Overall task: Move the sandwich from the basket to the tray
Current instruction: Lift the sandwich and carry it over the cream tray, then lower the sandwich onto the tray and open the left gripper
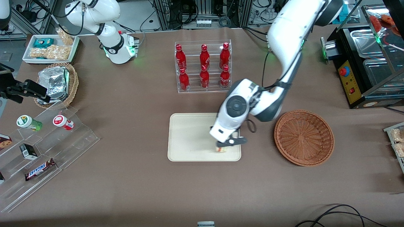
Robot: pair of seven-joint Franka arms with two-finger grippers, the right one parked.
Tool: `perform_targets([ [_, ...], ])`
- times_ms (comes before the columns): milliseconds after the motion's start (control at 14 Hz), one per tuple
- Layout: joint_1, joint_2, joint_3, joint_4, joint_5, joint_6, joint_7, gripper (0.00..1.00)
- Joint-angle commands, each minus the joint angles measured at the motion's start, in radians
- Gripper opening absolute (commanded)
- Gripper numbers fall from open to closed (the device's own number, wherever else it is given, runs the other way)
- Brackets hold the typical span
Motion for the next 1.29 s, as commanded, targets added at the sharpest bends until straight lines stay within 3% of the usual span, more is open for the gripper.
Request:
perform_targets([
  [0,-0.055,0.083,0.015,0.082,-0.002,0.046,-0.062,0.07],
  [357,-0.07,0.145,0.011,0.139,-0.014,0.049,-0.131,0.1],
  [429,-0.07,0.146,0.011,0.138,-0.016,0.048,-0.133,0.15],
  [500,-0.069,0.145,0.011,0.136,-0.022,0.046,-0.136,0.47],
  [571,-0.067,0.142,0.011,0.132,-0.053,0.048,-0.137,0.99],
  [786,-0.066,0.123,0.012,0.129,-0.064,0.037,-0.124,1.0],
  [1214,-0.056,-0.149,0.02,0.077,-0.044,-0.211,-0.087,1.0],
])
